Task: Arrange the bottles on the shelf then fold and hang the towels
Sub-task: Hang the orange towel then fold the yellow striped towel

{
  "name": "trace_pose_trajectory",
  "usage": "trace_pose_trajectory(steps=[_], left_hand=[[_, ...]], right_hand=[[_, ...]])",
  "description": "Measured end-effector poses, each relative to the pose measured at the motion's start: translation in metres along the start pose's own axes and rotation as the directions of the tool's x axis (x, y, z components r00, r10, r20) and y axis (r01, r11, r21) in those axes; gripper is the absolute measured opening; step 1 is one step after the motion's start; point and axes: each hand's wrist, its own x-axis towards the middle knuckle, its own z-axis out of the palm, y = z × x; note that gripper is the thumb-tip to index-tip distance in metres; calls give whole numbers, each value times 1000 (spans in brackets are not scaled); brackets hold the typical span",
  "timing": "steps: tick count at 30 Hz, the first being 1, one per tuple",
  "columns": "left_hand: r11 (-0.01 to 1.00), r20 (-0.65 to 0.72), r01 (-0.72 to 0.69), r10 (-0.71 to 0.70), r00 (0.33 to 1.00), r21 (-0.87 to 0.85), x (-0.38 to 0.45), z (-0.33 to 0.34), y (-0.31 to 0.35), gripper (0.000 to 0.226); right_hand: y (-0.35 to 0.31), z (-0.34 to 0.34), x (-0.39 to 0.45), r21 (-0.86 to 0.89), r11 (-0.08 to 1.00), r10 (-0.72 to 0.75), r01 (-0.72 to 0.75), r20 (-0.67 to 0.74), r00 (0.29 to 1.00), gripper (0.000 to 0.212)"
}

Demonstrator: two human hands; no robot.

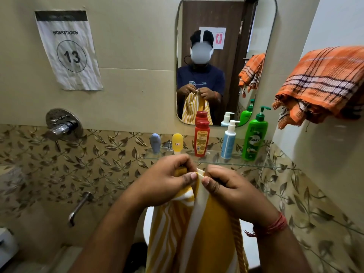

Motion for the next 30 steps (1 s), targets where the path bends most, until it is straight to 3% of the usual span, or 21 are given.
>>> trace_pose_trajectory(steps=[4, 9, 12, 14, 17, 20, 25, 30], left_hand=[[998, -311, 52, -37, 950, 42, -1, -5, 1, 11], [987, -698, 116, -161, 698, -112, 3, -28, -22, 16], [985, -800, 119, -170, 575, -124, 4, -40, -32, 11], [988, -835, 114, -149, 529, -105, 4, -44, -32, 7], [992, -867, 99, -118, 484, -80, 3, -46, -29, 6], [994, -888, 85, -101, 449, -70, 2, -48, -25, 4], [995, -879, 82, -82, 469, -49, -1, -43, -16, 2], [995, -861, 85, -80, 502, -43, -3, -37, -14, 3]], right_hand=[[10, -5, -10, -2, 995, 97, -97, 122, 988, 55], [23, -13, -22, 34, 982, 181, -185, 94, 979, 62], [32, -16, -23, -15, 976, 219, -218, 67, 973, 67], [37, -17, -24, 2, 969, 246, -246, 76, 966, 63], [45, -12, -26, 33, 950, 302, -311, 170, 938, 46], [60, 3, -26, -85, 933, 361, -351, 210, 909, 31], [80, 28, -24, -234, 876, 443, -421, 48, 895, 20], [103, 42, -20, -313, 813, 488, -491, -93, 868, 28]])
